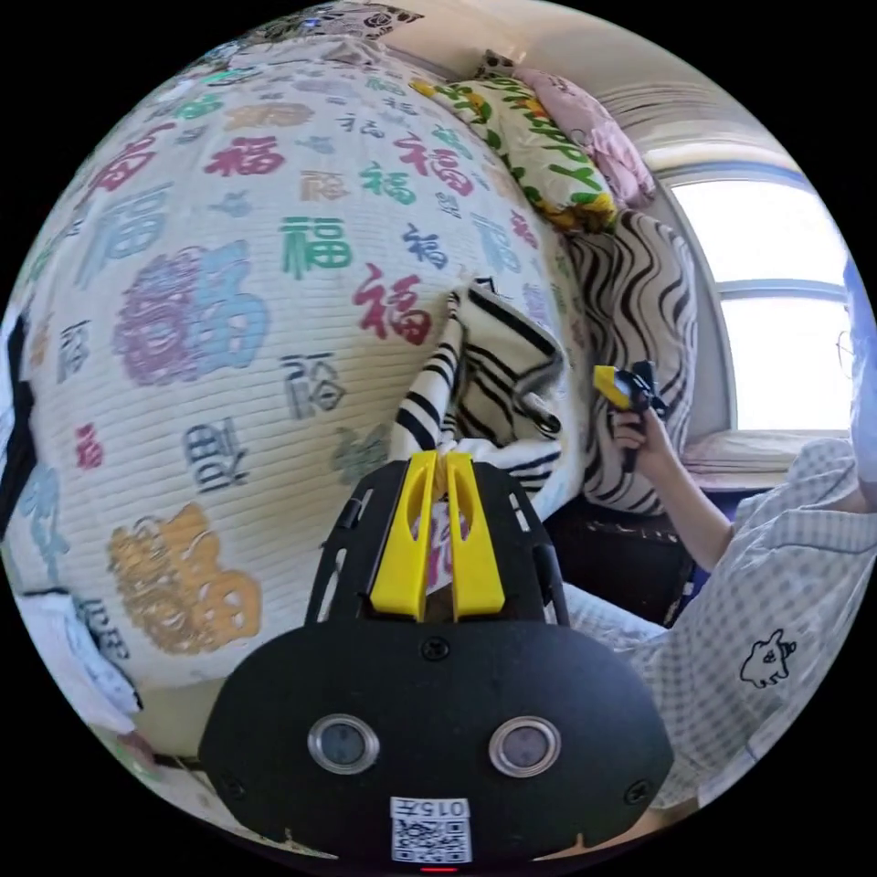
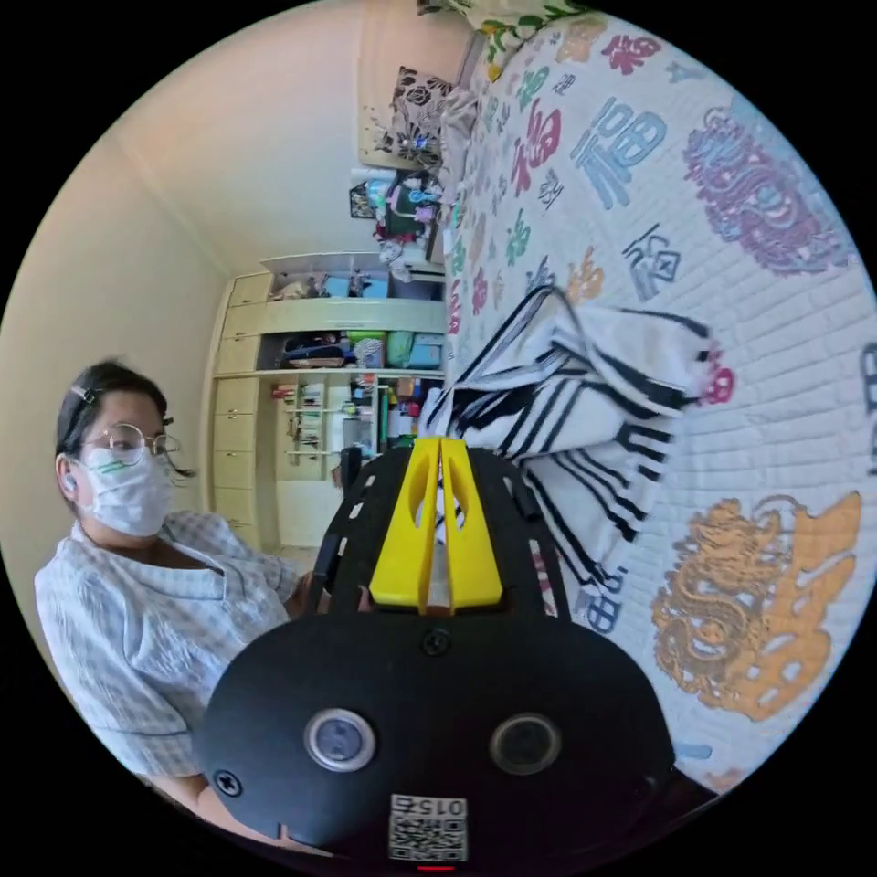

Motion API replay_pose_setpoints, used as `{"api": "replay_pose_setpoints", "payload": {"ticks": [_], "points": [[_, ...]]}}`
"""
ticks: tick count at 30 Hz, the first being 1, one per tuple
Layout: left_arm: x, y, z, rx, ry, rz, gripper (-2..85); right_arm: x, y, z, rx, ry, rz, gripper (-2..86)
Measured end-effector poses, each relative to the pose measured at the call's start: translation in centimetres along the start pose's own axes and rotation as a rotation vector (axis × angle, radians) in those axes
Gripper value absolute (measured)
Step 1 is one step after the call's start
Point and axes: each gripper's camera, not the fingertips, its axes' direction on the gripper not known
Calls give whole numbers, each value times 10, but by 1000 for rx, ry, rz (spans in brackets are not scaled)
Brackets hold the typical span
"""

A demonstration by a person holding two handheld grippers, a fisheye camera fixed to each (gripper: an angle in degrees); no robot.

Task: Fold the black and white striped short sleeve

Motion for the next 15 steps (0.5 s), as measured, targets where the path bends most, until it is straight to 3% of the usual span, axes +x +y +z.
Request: {"api": "replay_pose_setpoints", "payload": {"ticks": [3, 5, 8, 10, 13, 15], "points": [[-32, 22, -13, 20, -215, -124, 9, -8, 5, 0, -34, 214, 2, 11], [-47, 34, -14, 39, -311, -205, 17, -9, 6, 18, -104, 202, -16, 45], [-51, 45, -9, 98, -98, -222, 67, 2, 2, 72, -271, 252, 28, 126], [-41, 49, 10, 82, -36, -217, 106, 17, -3, 116, -408, 267, 72, 111], [-38, 54, 47, -72, -79, -241, 128, 23, -5, 149, -485, 223, 123, 56], [-44, 64, 58, -81, -58, -285, 134, 11, -9, 150, -485, 179, 117, 50]]}}
